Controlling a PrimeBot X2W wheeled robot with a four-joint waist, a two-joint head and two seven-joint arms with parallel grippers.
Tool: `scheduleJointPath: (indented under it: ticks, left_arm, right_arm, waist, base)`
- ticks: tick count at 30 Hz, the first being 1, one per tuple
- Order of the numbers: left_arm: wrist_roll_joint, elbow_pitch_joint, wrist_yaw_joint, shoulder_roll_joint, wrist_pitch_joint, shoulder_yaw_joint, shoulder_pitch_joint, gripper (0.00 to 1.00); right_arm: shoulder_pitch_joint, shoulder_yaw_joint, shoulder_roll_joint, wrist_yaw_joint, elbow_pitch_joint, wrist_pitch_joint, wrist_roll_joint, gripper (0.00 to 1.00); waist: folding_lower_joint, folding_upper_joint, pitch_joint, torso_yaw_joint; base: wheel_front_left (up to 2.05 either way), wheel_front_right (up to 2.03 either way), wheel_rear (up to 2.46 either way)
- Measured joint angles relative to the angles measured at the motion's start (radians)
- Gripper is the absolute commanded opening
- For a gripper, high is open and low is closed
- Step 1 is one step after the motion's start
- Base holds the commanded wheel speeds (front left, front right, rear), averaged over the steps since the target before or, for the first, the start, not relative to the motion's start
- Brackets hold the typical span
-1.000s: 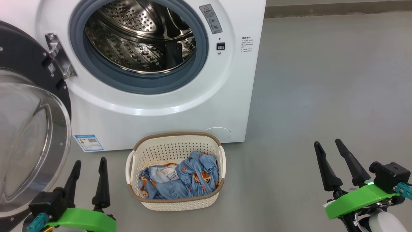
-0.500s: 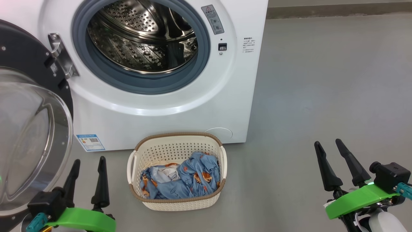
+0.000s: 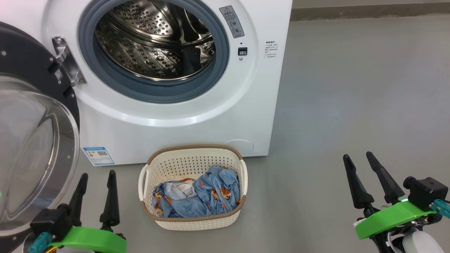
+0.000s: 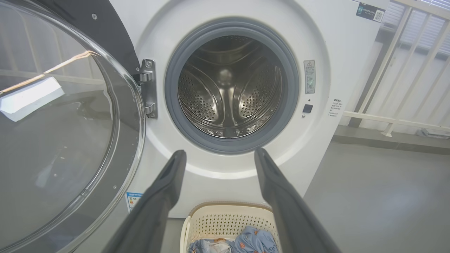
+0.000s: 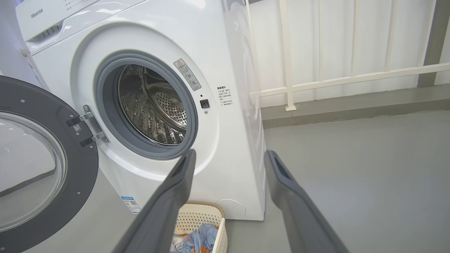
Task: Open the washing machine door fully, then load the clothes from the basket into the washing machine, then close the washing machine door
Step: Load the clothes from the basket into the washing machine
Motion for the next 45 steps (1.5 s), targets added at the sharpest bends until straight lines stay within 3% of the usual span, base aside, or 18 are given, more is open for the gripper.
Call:
scheduleJointPath:
  ticks: [29,45]
  left_arm:
    - [0.003,-0.007,-0.005,-0.009,0.000,0.024,0.000,1.00]
    - [0.011,-0.005,-0.007,-0.009,0.000,0.025,0.000,1.00]
  right_arm:
    - [0.000,-0.008,0.005,0.000,-0.003,0.000,0.000,1.00]
    - [0.000,-0.009,0.010,0.000,-0.004,0.000,-0.003,1.00]
  waist:
    - [0.0000,0.0000,0.009,0.004]
    - [0.0000,0.0000,0.015,0.008]
  base:
    - [1.12,-1.12,0.00]
    - [0.12,-0.12,0.00]
